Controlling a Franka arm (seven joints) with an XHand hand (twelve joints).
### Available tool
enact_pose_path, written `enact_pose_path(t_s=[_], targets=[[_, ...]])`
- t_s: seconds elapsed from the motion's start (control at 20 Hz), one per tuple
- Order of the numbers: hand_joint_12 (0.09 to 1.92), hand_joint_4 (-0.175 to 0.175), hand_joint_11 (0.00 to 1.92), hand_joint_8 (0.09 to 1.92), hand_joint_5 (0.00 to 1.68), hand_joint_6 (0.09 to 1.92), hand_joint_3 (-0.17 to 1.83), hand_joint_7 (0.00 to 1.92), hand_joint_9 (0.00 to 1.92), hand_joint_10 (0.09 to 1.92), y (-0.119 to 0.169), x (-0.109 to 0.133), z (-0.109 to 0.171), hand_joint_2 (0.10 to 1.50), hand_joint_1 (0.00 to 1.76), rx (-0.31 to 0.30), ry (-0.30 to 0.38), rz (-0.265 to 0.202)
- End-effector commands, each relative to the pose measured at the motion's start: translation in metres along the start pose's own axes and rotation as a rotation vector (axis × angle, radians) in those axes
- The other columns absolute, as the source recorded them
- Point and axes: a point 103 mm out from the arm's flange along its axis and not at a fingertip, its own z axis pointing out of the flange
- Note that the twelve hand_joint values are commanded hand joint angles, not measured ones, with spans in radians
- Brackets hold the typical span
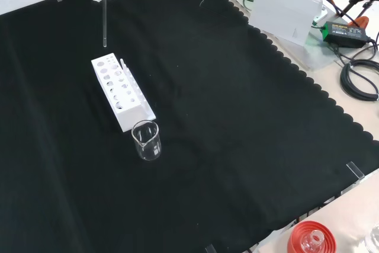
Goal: Stir in the beaker to the left of the white test tube rack with the glass rod.
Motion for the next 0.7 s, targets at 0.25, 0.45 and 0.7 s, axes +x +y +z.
enact_pose_path(t_s=[0.25, 0.45, 0.7], targets=[[0.77, -0.175, 1.26, 0.61, 1.17, 0.29, 0.40, 1.27, 1.42, 0.61, -0.014, -0.007, 0.003, 0.74, 1.56, -0.052, 0.072, -0.126], [0.77, -0.175, 1.26, 0.60, 1.17, 0.29, 0.40, 1.27, 1.41, 0.61, 0.000, 0.020, 0.001, 0.74, 1.56, -0.036, 0.054, -0.131], [0.77, -0.175, 1.26, 0.60, 1.17, 0.28, 0.39, 1.27, 1.41, 0.61, -0.010, 0.008, 0.000, 0.74, 1.56, -0.065, 0.082, -0.126]])
